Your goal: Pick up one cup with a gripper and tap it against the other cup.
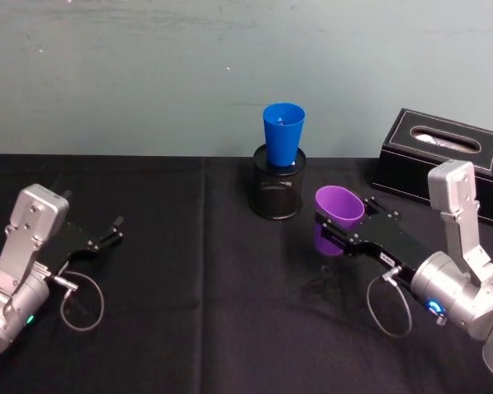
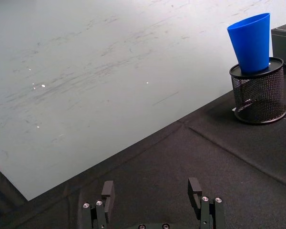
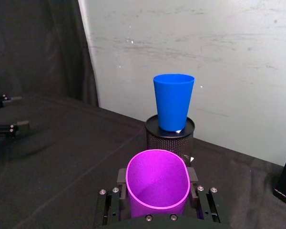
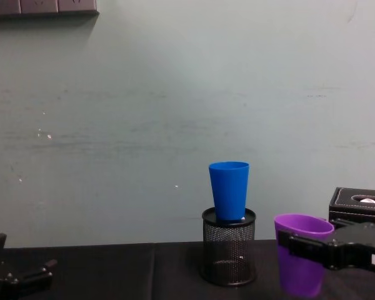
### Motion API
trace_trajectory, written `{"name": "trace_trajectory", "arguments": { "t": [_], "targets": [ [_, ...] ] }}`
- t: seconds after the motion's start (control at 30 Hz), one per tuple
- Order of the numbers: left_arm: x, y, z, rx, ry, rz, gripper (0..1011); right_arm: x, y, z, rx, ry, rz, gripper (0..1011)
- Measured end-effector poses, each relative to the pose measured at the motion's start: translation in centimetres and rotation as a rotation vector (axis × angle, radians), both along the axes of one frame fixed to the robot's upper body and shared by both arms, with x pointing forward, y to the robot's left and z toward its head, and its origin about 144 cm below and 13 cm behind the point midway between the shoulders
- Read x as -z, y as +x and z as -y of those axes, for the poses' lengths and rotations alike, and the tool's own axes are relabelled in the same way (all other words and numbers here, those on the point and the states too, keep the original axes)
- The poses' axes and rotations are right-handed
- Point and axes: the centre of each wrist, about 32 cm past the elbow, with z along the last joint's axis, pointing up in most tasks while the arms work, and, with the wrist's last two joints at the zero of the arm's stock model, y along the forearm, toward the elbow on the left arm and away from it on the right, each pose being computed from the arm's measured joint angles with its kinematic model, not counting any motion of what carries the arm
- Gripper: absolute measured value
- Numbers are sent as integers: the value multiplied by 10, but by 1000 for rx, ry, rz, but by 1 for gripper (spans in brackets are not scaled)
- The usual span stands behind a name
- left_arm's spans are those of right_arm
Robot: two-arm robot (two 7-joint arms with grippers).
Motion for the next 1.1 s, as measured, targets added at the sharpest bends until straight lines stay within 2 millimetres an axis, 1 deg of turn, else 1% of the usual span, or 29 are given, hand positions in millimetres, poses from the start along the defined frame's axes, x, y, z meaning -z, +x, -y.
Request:
{"name": "trace_trajectory", "arguments": {
  "t": [0.33,1.1],
  "targets": [
    [0,0,0,0,0,0,1011,8,-2,-2,-4,-28,-8,721],
    [0,0,0,0,0,0,1011,10,1,-5,-43,-54,-120,721]
  ]
}}
